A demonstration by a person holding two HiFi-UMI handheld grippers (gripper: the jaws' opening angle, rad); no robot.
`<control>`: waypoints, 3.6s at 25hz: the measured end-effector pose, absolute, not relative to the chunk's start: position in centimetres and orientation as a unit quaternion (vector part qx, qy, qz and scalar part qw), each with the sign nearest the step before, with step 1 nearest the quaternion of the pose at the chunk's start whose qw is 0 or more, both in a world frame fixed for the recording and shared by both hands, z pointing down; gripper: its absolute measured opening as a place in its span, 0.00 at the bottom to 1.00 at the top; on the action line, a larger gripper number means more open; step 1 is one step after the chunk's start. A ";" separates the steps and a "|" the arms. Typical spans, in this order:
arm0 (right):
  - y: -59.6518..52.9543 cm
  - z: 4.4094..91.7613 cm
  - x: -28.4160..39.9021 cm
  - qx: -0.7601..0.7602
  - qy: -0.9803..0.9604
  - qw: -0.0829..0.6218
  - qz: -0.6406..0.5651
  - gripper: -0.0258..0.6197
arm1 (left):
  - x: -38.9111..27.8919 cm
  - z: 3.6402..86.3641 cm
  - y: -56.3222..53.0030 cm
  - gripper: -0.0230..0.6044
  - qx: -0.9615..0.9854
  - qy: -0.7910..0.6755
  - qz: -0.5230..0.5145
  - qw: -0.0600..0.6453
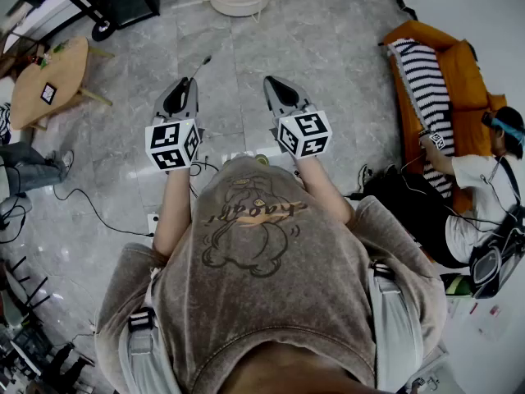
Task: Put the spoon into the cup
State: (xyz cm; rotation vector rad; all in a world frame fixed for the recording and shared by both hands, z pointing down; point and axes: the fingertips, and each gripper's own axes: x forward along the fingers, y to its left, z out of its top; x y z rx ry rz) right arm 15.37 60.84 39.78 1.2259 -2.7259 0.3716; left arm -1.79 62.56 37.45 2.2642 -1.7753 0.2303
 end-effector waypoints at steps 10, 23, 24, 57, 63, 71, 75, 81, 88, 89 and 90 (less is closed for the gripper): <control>61.4 39.8 13.9 0.397 -0.909 0.053 0.118 0.06 | -2.7 37.9 62.6 0.13 0.780 -0.607 0.071 0.129; 61.6 39.7 11.1 0.422 -0.900 0.043 0.106 0.06 | -6.3 38.5 62.4 0.13 0.795 -0.592 0.074 0.109; 61.3 39.6 10.8 0.422 -0.900 0.042 0.104 0.06 | -6.7 38.6 62.1 0.13 0.796 -0.591 0.074 0.109; 46.6 42.7 9.8 0.414 -0.900 0.047 0.130 0.06 | -5.8 40.7 46.9 0.13 0.803 -0.578 0.067 0.129; 42.4 42.4 10.0 0.410 -0.900 0.044 0.140 0.06 | -5.8 40.2 42.6 0.13 0.797 -0.585 0.067 0.134; 36.0 41.6 9.9 0.402 -0.903 0.040 0.147 0.06 | -5.8 39.7 37.1 0.13 0.791 -0.592 0.075 0.139; 32.7 41.4 10.5 0.396 -0.905 0.043 0.147 0.06 | -5.6 39.7 34.1 0.13 0.784 -0.600 0.075 0.140; 27.7 41.1 11.6 0.387 -0.910 0.044 0.144 0.06 | -4.5 39.7 29.8 0.13 0.776 -0.610 0.073 0.143; 23.3 40.9 12.2 0.371 -0.916 0.048 0.141 0.06 | -3.9 39.5 25.8 0.13 0.766 -0.623 0.066 0.145; 22.8 40.9 12.2 0.370 -0.917 0.049 0.142 0.06 | -3.9 39.4 25.4 0.13 0.765 -0.624 0.066 0.145; 22.4 40.9 12.2 0.368 -0.918 0.049 0.142 0.06 | -4.0 39.4 25.2 0.13 0.763 -0.626 0.066 0.145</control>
